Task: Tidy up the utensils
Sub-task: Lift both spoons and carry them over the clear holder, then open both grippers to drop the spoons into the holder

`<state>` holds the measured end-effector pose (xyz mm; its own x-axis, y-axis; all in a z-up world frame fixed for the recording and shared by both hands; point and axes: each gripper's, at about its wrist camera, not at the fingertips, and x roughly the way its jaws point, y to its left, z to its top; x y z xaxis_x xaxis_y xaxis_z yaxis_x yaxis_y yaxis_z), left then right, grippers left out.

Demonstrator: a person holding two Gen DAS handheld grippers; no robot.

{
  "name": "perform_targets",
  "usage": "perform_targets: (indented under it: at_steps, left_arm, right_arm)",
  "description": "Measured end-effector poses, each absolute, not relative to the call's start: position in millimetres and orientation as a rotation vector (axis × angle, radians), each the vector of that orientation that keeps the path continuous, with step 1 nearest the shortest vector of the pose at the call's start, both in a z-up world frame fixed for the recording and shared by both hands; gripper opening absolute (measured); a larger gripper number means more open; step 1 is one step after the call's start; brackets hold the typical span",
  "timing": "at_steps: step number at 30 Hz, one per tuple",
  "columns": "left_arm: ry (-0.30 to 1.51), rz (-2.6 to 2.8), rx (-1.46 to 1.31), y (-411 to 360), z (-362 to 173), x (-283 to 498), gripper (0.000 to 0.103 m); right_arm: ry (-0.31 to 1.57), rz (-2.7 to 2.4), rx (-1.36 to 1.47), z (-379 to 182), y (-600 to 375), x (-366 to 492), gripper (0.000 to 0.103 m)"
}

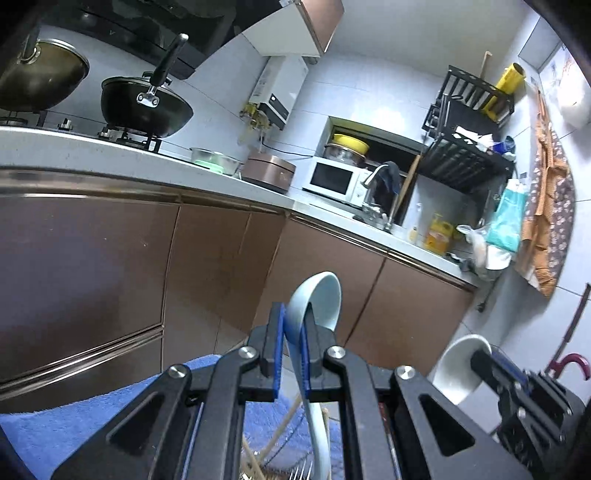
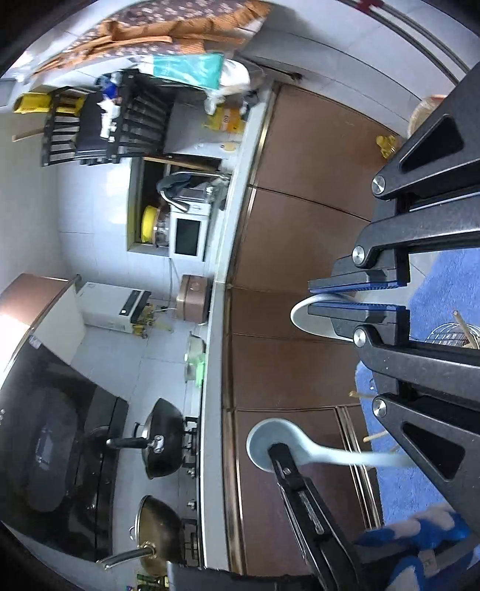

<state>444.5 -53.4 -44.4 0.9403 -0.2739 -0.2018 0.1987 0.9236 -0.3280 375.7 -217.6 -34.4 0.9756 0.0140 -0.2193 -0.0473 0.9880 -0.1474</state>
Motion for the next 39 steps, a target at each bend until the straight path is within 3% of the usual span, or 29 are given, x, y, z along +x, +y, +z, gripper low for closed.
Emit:
perform_targets:
  at_steps: [12, 14, 17, 27, 33, 35, 39]
  left_arm:
    - [0.2, -0.165, -0.266, -74, -102, 452, 0.01]
    - [0.201, -0.171, -0.263, -73, -105, 449, 0.014]
    - [0.211, -0.182, -0.275, -71, -107, 445, 0.021]
    - [0.215, -0.235, -0.297, -58, -92, 417, 0.026]
    - [0.203, -0.258, -0.293, -46, -71, 374, 0.027]
    - [0.216, -0.26, -0.283, -42, -64, 355, 0.043]
    - [0.225, -0.254, -0.263, -35, -57, 317, 0.048]
  right_arm:
    - [0.283, 0.057, -0.166, -94, -216, 394, 0.008]
    - [0.286, 0.066, -0.154, -96, -217, 392, 0.011]
    - [0.282, 0.072, -0.144, -93, -220, 387, 0.025]
    - [0.272, 0.09, -0.092, -73, -228, 351, 0.029]
    - [0.242, 0.071, -0.046, -54, -236, 306, 0.046]
    - [0.25, 0.053, -0.037, -49, -238, 292, 0.05]
    - [0.286, 0.014, 0.006, -48, -241, 260, 0.061]
